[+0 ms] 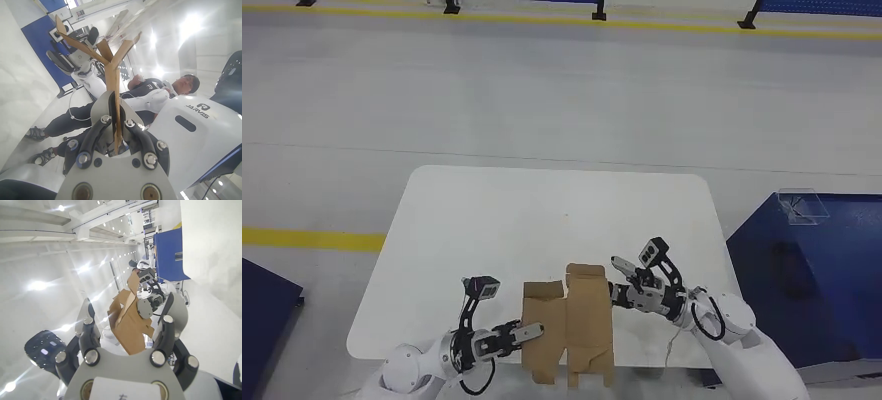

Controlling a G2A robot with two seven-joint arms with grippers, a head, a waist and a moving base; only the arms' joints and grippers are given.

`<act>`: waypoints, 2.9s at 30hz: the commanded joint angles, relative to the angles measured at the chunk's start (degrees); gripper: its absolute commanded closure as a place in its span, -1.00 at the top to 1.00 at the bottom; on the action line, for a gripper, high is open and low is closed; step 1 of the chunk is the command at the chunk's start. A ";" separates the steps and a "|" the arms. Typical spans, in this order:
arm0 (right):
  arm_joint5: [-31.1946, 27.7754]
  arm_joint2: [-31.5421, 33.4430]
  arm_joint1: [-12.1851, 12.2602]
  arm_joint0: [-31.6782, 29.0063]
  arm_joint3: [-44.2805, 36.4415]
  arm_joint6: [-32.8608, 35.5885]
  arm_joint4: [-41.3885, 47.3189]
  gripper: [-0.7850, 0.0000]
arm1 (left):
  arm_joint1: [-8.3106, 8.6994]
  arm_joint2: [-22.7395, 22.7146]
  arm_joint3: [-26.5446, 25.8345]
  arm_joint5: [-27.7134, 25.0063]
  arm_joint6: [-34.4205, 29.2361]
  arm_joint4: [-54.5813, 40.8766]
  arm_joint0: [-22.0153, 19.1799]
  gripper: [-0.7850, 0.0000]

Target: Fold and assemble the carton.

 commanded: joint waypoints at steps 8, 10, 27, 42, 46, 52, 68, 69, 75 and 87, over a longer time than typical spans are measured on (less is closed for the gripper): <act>-0.82 -1.30 -0.53 1.35 0.84 1.34 -1.33 -1.00 | 2.80 4.37 0.15 -4.02 4.06 0.35 -1.38 -1.00; -0.88 -1.37 -0.58 1.43 0.82 1.52 -1.80 -1.00 | 3.31 5.33 0.86 -4.77 4.81 0.14 -2.10 -1.00; -9.28 4.08 -0.19 0.37 -3.83 -6.14 -12.52 -1.00 | 5.74 7.85 7.83 -8.30 8.35 -4.48 -7.02 1.00; -9.86 2.21 -0.93 -0.36 -5.79 -7.91 -13.65 -1.00 | 7.63 12.54 0.53 -9.42 9.48 0.68 -6.15 1.00; -10.18 1.55 -1.15 -0.67 -6.23 -7.98 -13.58 -1.00 | 8.09 14.70 -0.72 -9.33 9.38 1.47 -6.60 1.00; -8.93 -2.05 -1.91 -1.08 -6.77 -6.96 -11.22 -1.00 | 8.37 19.03 -1.69 -9.41 9.46 3.24 -8.03 1.00; -5.23 3.85 -2.20 -0.60 -1.02 -3.15 4.53 -1.00 | 10.22 20.57 2.67 -14.97 15.03 0.83 -10.45 1.00; -5.33 4.10 -2.17 -0.55 -1.07 -3.06 4.41 -1.00 | 10.22 20.57 2.67 -14.97 15.03 0.83 -10.45 1.00; -5.33 4.10 -2.17 -0.55 -1.07 -3.06 4.41 -1.00 | 10.22 20.57 2.67 -14.97 15.03 0.83 -10.45 1.00; 24.61 0.77 -3.81 2.43 6.03 -7.42 32.65 -1.00 | 8.90 1.39 -8.07 -14.86 46.11 50.55 0.77 1.00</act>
